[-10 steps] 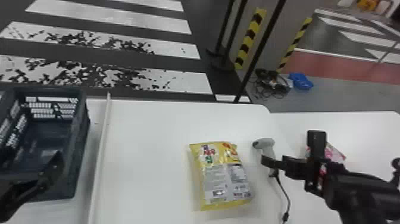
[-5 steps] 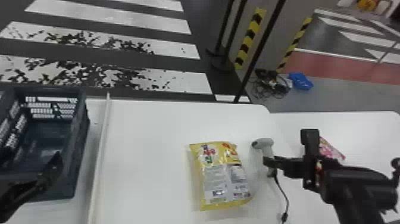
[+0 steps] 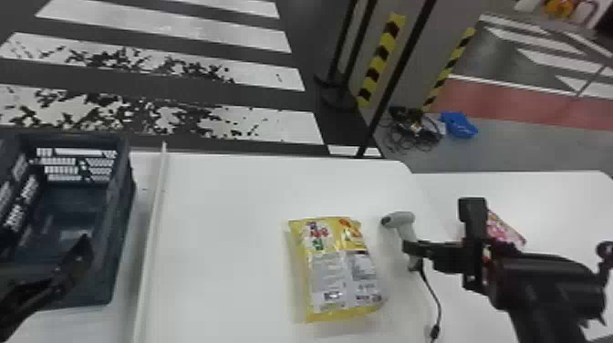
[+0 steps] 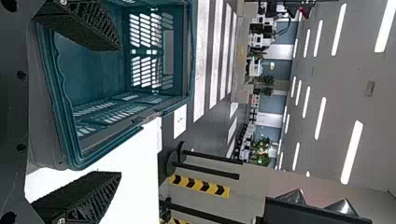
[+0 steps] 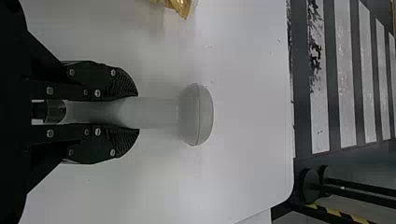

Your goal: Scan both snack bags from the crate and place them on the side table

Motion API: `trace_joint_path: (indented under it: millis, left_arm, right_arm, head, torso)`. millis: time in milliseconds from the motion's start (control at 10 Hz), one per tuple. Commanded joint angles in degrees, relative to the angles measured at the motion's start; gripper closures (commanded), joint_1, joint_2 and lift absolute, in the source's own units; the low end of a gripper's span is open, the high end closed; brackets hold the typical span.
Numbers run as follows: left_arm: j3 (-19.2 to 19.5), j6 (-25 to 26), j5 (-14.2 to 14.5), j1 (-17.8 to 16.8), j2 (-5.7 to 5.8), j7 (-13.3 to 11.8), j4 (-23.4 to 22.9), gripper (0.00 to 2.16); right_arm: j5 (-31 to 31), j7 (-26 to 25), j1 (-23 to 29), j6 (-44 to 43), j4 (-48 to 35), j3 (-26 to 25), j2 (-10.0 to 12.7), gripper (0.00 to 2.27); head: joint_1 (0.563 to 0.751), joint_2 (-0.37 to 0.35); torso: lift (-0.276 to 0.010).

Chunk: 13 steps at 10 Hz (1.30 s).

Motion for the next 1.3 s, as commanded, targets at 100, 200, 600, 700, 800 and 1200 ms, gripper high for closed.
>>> trace_joint_path:
  millis: [100, 200, 600, 700, 800, 1200]
  left_arm:
    - [0.05, 0.00, 0.00, 0.00, -0.05, 0.00, 0.02, 0.04]
    - [0.05, 0.00, 0.00, 0.00, -0.05, 0.00, 0.11, 0.04]
    - [0.32, 0.00, 0.00, -0.09, 0.03, 0.00, 0.02, 0.04]
    - [0.32, 0.00, 0.00, -0.26, 0.03, 0.00, 0.02, 0.04]
    - [0.32, 0.00, 0.09, -0.44, 0.12, 0.00, 0.11, 0.04]
    - [0.32, 0.00, 0.18, -0.44, -0.05, 0.00, 0.37, 0.04]
  right_arm:
    - [-1.07, -0.21, 2.78, 2.14, -5.64, -2.47, 0.29, 2.26]
    - [-1.34, -0.29, 5.06, 5.30, -10.13, -4.23, 1.08, 2.25]
    - [-4.24, -1.00, 14.64, 17.78, -29.72, -8.71, 6.27, 2.26]
    - [-4.24, -1.00, 16.93, 20.24, -34.56, -9.33, 7.94, 2.26]
    - [-5.38, -1.00, 19.13, 23.41, -39.04, -10.12, 8.99, 2.26]
    - [-11.36, -1.00, 24.75, 37.29, -52.22, -13.19, 11.98, 2.26]
  head:
    - [0.695, -0.315]
    - [0.695, -0.320]
    - [0.695, -0.319]
    - [0.695, -0.308]
    - [0.695, -0.293]
    - [0.695, -0.249]
  torso:
    - [-0.095]
    - [-0.095]
    - [-0.095]
    - [-0.095]
    - [-0.095]
    - [-0.095]
